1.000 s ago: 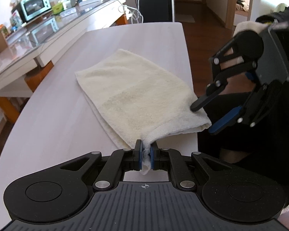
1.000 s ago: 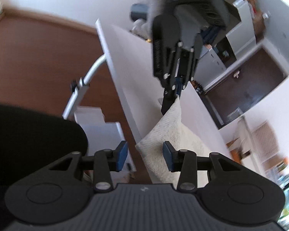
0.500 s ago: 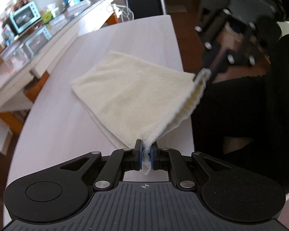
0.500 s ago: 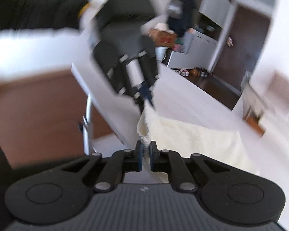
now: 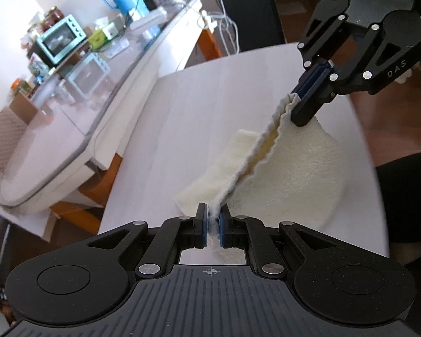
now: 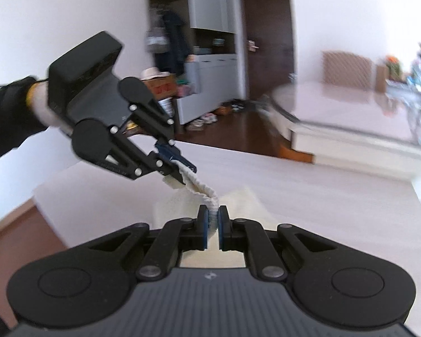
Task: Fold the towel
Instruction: 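Lift the held towel end and fold it over toward the other end with both grippers, then open both grippers and release the folded towel onto the table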
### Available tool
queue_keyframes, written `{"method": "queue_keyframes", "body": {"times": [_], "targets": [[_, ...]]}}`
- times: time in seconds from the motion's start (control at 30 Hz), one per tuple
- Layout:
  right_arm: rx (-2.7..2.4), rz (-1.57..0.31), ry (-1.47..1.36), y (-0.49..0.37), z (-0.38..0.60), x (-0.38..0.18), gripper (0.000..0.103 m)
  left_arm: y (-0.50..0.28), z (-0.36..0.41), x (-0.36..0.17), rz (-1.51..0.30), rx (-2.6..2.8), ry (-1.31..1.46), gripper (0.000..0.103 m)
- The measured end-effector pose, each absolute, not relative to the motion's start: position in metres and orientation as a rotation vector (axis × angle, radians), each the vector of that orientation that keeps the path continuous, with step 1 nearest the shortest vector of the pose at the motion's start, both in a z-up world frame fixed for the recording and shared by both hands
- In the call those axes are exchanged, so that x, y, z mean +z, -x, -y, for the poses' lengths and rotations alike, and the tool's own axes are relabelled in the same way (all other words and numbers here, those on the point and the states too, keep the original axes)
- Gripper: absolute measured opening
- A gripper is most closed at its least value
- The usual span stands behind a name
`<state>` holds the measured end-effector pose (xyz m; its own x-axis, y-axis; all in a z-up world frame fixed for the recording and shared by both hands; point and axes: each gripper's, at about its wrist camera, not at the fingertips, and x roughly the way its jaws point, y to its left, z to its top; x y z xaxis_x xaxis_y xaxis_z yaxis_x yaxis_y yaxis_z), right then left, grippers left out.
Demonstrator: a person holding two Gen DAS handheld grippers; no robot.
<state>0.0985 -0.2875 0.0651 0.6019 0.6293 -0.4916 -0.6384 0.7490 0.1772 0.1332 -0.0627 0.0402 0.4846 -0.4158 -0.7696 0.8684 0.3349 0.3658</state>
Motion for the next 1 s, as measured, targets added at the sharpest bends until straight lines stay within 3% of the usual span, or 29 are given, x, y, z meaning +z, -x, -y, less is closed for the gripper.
{"method": "queue_keyframes", "body": {"times": [0.2, 0.3, 0.47, 0.53, 1.0], "targets": [[0.685, -0.632, -0.076, -0.131, 0.303, 0.042, 0.008, -0.170, 0.080, 0.021, -0.650, -0.902, -0.861, 0.009], [0.661, -0.673, -0.099, -0.142, 0.307, 0.030, 0.008, -0.181, 0.084, 0.015, -0.662, -0.894, -0.852, 0.014], [0.627, -0.708, -0.083, -0.143, 0.312, 0.021, 0.018, -0.194, 0.084, 0.009, -0.667, -0.856, -0.817, 0.041], [0.619, -0.706, -0.086, -0.145, 0.315, 0.020, 0.019, -0.197, 0.078, 0.012, -0.664, -0.838, -0.789, 0.045], [0.666, -0.600, 0.010, -0.133, 0.295, 0.030, 0.022, -0.198, 0.075, 0.020, -0.634, -0.826, -0.768, 0.049]]}}
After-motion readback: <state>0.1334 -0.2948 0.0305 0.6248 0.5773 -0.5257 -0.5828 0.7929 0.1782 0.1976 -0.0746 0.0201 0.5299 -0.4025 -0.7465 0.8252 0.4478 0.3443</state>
